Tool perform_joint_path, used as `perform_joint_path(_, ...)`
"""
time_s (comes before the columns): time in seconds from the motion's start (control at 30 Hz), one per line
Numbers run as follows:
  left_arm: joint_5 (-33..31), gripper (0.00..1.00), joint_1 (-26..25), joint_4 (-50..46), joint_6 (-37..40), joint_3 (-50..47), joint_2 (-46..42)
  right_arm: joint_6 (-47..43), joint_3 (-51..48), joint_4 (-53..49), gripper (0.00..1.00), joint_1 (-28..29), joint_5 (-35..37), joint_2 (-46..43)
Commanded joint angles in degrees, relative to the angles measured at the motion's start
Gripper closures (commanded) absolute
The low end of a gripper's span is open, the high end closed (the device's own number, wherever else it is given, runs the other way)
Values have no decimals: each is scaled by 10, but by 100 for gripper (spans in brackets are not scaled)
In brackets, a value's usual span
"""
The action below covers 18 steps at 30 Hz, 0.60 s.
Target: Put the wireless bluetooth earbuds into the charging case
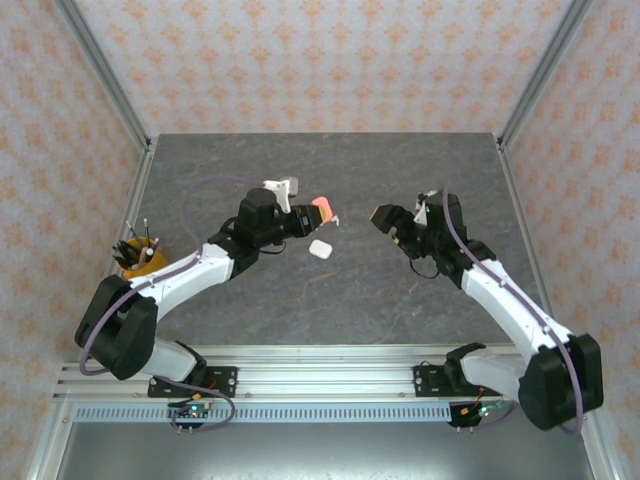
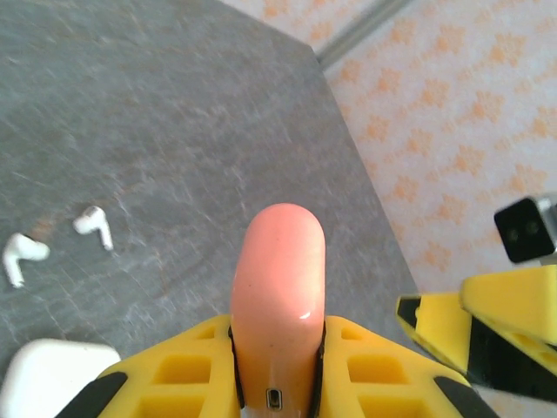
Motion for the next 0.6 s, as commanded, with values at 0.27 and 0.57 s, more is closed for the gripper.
perform_joint_path(0.27, 164, 100, -1, -66, 34, 68, 36, -50, -26, 117, 16, 13, -99, -13)
perform_joint_path(0.57, 171, 100, -7, -60, 29, 79, 51, -55, 11, 125, 17, 41, -97, 39)
